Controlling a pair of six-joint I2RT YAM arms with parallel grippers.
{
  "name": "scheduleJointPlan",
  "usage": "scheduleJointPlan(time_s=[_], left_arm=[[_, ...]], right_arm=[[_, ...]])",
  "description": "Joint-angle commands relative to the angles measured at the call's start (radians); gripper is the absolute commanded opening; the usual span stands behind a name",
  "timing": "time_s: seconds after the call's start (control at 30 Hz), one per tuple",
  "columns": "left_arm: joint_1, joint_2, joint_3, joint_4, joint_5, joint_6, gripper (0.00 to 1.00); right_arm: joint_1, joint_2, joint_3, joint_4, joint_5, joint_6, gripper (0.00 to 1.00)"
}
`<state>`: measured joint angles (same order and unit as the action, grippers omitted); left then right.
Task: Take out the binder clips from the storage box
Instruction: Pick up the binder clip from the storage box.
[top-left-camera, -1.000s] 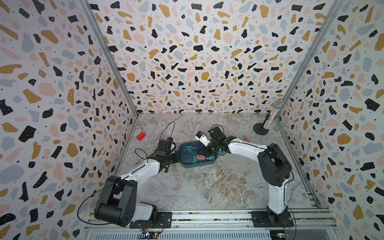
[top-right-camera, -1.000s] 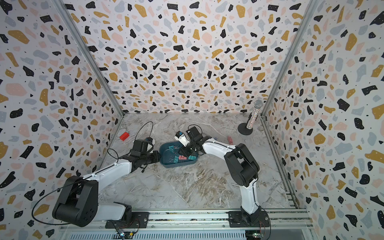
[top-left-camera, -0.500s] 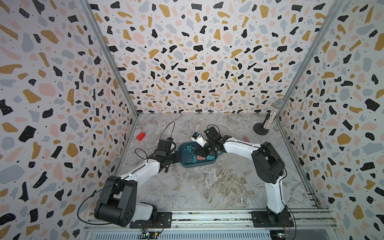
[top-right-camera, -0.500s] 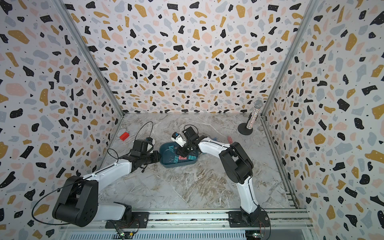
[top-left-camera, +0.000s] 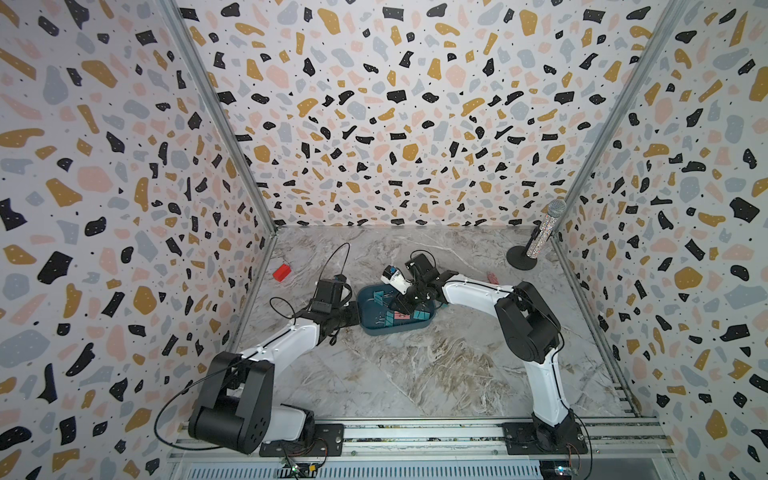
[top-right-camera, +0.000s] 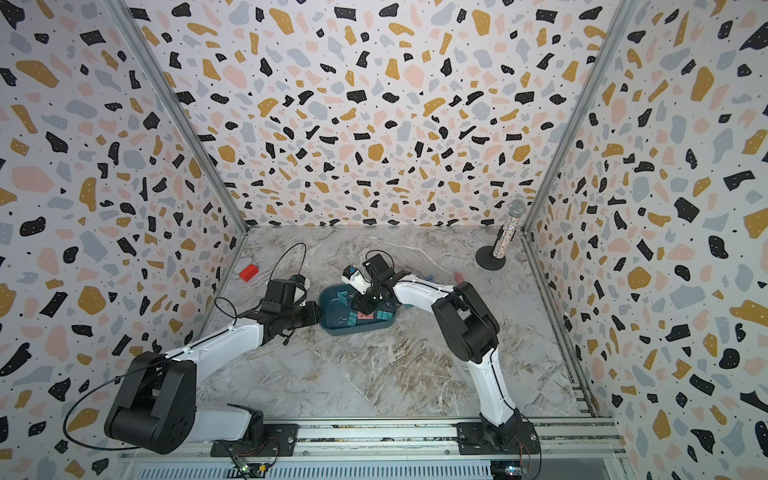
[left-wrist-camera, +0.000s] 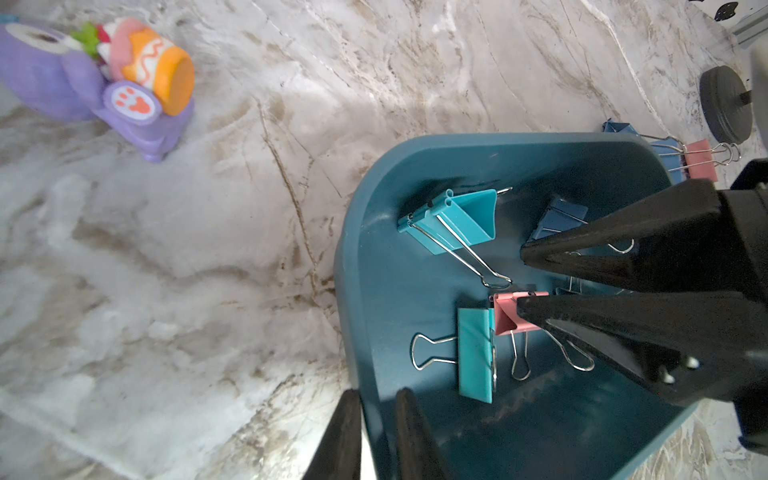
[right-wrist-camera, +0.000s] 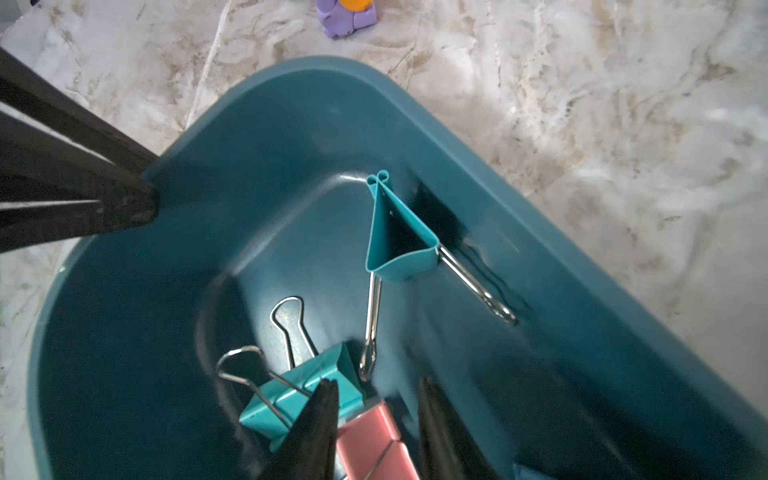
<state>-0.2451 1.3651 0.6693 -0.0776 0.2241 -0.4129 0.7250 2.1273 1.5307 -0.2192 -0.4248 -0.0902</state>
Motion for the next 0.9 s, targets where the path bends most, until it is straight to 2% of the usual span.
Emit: scheduleJointPlan(time_s=[0.0, 0.43, 0.87], left_arm=[[0.000, -0.028, -0.013, 0.018, 0.004, -0.002, 0.20], [0.000, -0.028, -0.013, 0.018, 0.006, -0.003, 0.20], [0.000, -0.027, -0.014, 0.018, 0.004, 0.000, 0.20]], right_arm=[[0.005, 0.007, 0.039, -0.010, -0.015, -0.003, 0.38], [0.007, 0.040, 0.056, 0.002, -0.025, 0.012, 0.35], [0.007, 0.047, 0.043, 0.066, -0.049, 0.041, 0.25]])
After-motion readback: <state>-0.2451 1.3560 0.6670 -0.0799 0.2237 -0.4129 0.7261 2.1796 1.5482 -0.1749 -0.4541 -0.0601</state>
